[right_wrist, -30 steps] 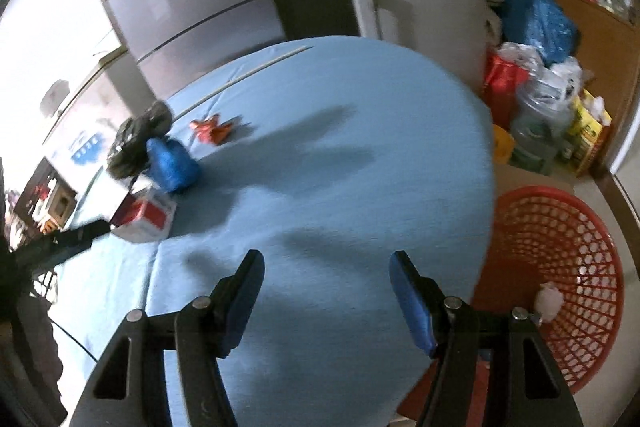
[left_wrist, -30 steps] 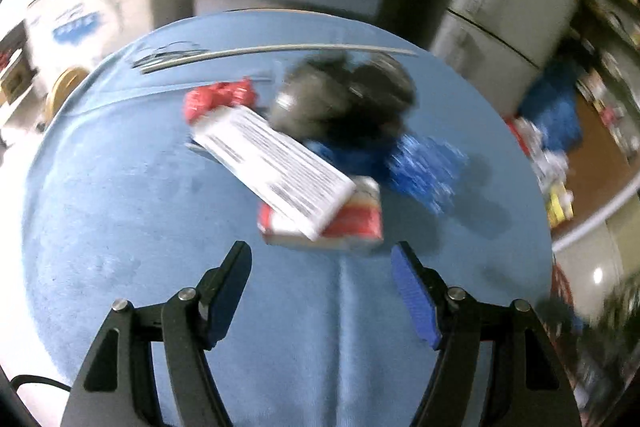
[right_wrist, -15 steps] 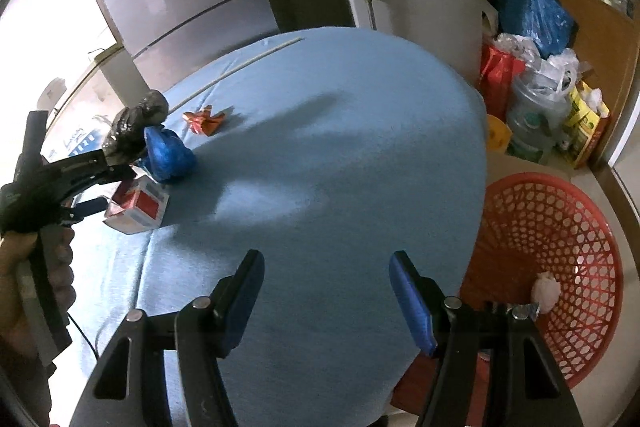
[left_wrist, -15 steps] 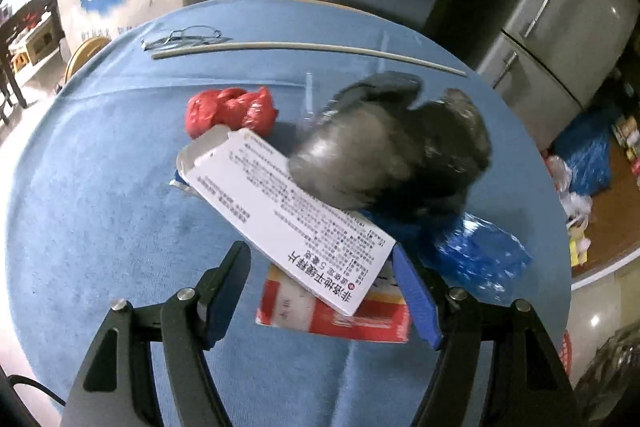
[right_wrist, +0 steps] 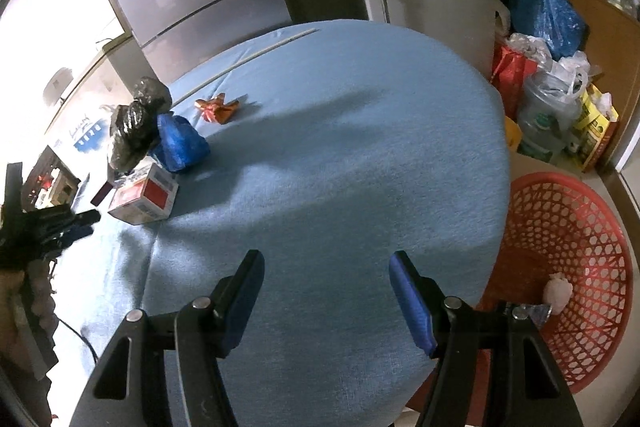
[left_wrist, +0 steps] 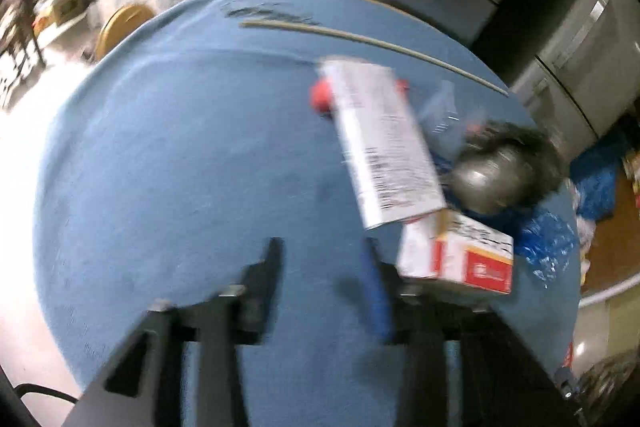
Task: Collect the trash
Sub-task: 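Grasp the white medicine box with the left tool while the right tool grasps the black bag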
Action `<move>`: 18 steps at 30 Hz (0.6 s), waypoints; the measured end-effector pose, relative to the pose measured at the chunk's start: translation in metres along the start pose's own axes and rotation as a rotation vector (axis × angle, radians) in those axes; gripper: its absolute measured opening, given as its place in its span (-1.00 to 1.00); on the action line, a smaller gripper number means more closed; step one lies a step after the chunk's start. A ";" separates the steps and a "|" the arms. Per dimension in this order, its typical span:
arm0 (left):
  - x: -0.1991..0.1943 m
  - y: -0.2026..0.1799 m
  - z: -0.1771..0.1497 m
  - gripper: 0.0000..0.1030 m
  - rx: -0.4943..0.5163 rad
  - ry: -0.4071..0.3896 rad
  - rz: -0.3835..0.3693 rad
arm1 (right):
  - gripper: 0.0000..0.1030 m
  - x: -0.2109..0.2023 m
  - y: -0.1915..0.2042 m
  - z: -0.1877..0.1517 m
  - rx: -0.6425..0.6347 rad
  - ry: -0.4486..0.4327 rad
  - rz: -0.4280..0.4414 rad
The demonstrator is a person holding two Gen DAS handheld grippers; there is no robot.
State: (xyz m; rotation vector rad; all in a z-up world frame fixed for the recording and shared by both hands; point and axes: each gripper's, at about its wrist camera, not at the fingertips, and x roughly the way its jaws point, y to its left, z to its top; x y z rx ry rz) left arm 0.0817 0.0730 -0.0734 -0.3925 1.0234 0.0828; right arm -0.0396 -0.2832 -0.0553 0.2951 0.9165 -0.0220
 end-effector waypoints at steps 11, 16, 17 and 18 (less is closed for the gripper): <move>-0.016 -0.057 0.032 0.65 0.135 -0.138 0.011 | 0.33 0.001 0.011 -0.003 -0.018 0.001 0.013; 0.028 -0.068 0.042 0.35 0.219 -0.073 0.082 | 0.33 -0.005 0.004 -0.005 -0.007 -0.008 0.006; 0.028 -0.063 0.039 -0.03 0.211 -0.063 0.070 | 0.33 -0.006 0.003 -0.005 -0.004 -0.008 0.004; 0.029 -0.058 0.038 -0.05 0.199 -0.047 0.050 | 0.33 -0.005 0.001 -0.006 0.000 -0.007 0.002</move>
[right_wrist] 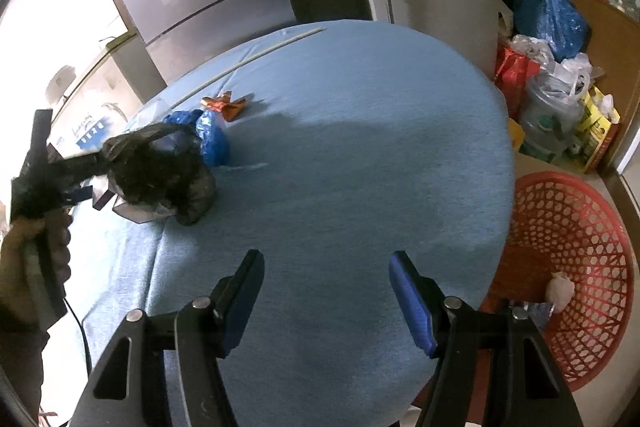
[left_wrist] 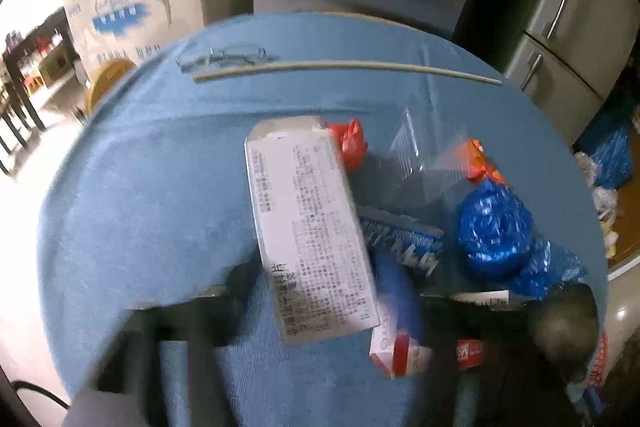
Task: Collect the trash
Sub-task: 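Grasp the white medicine box with the left tool while the right tool grasps the black bag, then carry the medicine box and black bag toward the red basket with both tools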
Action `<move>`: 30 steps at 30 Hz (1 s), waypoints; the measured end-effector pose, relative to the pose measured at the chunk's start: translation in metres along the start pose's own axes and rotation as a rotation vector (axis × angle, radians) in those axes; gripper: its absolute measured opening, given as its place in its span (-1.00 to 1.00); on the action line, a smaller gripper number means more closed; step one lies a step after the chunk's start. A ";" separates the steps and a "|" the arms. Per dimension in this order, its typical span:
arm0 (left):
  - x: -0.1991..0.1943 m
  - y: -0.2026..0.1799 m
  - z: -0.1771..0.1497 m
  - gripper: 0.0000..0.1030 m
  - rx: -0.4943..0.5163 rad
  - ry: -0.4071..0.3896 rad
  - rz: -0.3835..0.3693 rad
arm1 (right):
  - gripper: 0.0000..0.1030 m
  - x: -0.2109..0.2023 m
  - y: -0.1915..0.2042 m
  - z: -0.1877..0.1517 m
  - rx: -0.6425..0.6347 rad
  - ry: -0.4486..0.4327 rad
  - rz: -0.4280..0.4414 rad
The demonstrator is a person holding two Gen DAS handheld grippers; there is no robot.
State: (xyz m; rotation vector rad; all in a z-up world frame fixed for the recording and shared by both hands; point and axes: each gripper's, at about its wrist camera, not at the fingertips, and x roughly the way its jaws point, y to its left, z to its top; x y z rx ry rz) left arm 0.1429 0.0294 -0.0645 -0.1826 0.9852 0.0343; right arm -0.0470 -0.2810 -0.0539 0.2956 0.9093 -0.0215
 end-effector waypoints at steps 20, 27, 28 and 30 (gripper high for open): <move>-0.019 0.050 -0.078 -0.06 0.067 0.063 0.076 | 0.57 0.006 0.123 0.038 -0.246 -0.080 0.138; -0.021 0.046 -0.085 -0.06 0.094 0.044 0.088 | 0.65 0.032 0.179 0.063 -0.395 -0.130 0.092; -0.022 0.046 -0.086 -0.06 0.095 0.043 0.085 | 0.65 0.042 0.184 0.063 -0.412 -0.112 0.083; -0.023 0.047 -0.088 -0.06 0.101 0.042 0.083 | 0.65 0.060 0.187 0.063 -0.403 -0.073 0.092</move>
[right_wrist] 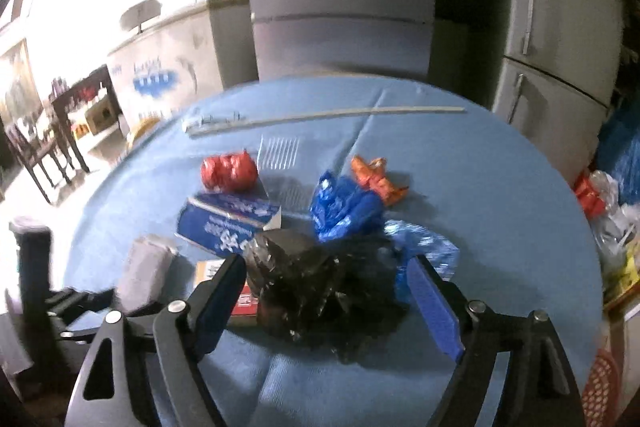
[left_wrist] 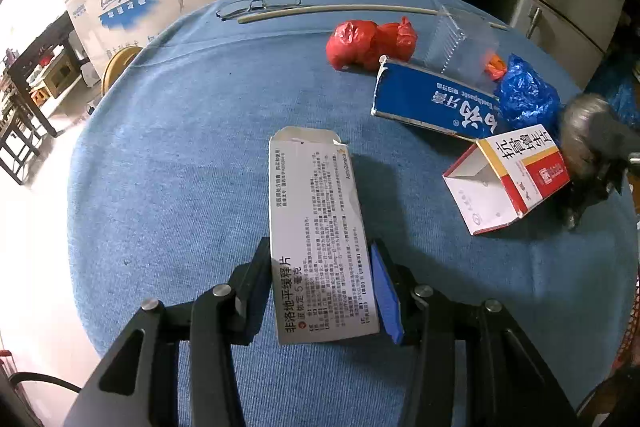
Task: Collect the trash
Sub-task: 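Carry the medicine box and black bag toward the red basket with both tools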
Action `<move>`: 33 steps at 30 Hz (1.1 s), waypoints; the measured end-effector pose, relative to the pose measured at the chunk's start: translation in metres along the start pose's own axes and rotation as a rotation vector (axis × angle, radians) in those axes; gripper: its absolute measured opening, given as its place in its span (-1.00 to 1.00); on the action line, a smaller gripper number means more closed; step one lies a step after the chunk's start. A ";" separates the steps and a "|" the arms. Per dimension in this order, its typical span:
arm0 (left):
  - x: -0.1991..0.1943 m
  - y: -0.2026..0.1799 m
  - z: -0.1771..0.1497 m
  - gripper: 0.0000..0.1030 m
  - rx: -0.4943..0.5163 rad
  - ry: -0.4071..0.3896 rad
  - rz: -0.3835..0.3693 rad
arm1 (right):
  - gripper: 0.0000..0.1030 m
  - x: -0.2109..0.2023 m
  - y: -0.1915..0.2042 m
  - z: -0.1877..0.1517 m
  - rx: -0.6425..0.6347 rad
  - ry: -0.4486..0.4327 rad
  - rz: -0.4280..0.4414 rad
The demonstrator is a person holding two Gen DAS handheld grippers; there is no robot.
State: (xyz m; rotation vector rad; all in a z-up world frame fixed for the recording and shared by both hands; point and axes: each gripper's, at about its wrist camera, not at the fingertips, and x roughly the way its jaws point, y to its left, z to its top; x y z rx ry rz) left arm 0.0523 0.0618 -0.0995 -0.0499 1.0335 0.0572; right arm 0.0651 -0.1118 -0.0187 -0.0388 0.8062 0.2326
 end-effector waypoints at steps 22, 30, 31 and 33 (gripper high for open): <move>-0.038 -0.038 -0.005 -0.09 0.072 -0.045 -0.058 | -0.35 -0.075 -0.077 -0.042 0.282 -0.093 0.127; -0.055 -0.057 -0.008 -0.09 0.115 -0.077 -0.073 | -0.32 -0.066 -0.086 -0.047 0.290 -0.028 0.117; -0.055 -0.057 -0.009 -0.09 0.114 -0.073 -0.074 | -0.22 -0.063 -0.085 -0.049 0.282 -0.020 0.099; -0.053 -0.056 -0.011 -0.09 0.112 -0.067 -0.072 | 0.73 -0.058 -0.081 -0.053 0.273 -0.014 0.068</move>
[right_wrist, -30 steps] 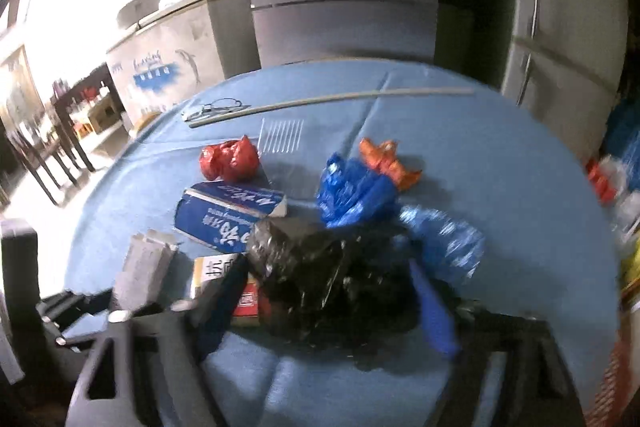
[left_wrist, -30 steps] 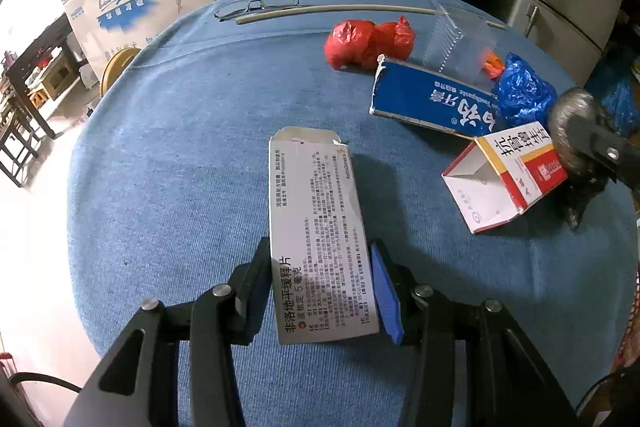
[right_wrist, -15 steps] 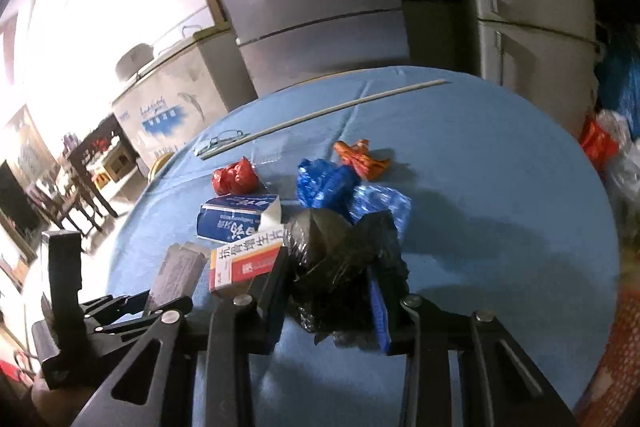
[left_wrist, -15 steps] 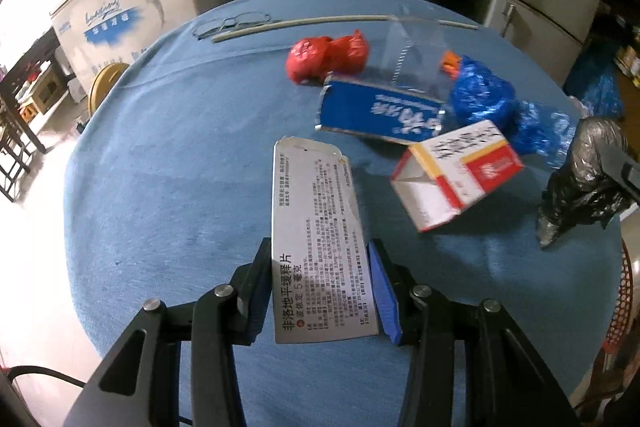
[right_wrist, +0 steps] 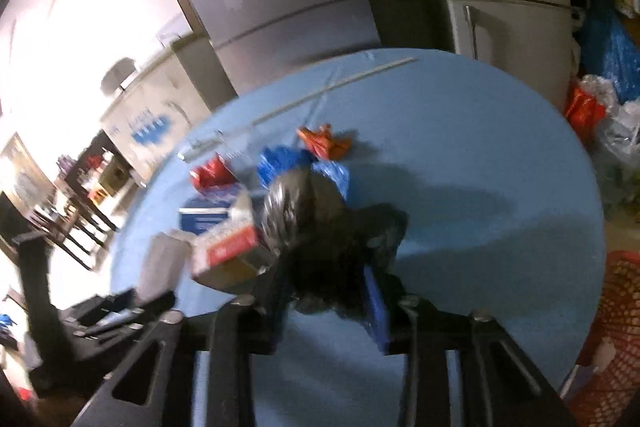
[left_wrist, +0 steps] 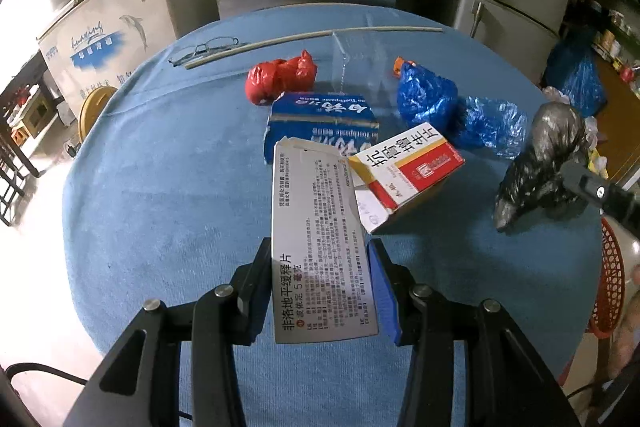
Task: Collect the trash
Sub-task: 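Carry the medicine box and black bag toward the red basket with both tools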
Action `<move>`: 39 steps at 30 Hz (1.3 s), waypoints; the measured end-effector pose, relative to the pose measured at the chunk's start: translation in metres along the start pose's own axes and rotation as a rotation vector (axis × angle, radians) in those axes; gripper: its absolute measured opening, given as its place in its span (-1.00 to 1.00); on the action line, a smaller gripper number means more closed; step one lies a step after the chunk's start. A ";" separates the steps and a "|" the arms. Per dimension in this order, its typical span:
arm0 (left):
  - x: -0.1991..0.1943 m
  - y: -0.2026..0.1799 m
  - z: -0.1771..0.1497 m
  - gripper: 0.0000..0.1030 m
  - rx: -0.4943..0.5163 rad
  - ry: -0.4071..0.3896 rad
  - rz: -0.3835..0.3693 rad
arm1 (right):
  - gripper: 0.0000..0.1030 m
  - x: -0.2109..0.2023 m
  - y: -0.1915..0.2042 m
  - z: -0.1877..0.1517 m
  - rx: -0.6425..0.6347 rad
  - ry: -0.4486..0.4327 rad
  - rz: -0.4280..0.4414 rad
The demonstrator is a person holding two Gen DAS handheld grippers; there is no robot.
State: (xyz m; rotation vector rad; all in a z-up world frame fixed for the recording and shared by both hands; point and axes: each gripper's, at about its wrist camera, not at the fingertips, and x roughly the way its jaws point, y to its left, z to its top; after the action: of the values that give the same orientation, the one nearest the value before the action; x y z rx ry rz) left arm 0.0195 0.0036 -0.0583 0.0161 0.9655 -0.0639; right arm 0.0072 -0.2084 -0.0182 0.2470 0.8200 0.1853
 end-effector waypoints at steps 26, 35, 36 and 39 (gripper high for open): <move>-0.026 -0.024 0.013 -0.09 0.038 -0.063 -0.080 | -0.34 0.004 -0.046 0.019 0.207 -0.053 0.103; -0.032 -0.051 0.020 -0.09 0.071 -0.051 -0.130 | -0.34 -0.032 -0.053 0.010 0.207 -0.092 0.117; -0.032 -0.054 0.020 -0.09 0.077 -0.049 -0.132 | -0.34 -0.034 -0.054 0.009 0.205 -0.093 0.116; -0.035 -0.065 0.021 -0.09 0.099 -0.049 -0.134 | -0.34 -0.043 -0.059 0.004 0.213 -0.100 0.113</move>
State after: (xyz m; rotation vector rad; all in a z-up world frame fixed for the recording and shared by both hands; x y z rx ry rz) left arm 0.0129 -0.0605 -0.0172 0.0408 0.9131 -0.2346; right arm -0.0151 -0.2760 -0.0027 0.4997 0.7268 0.1900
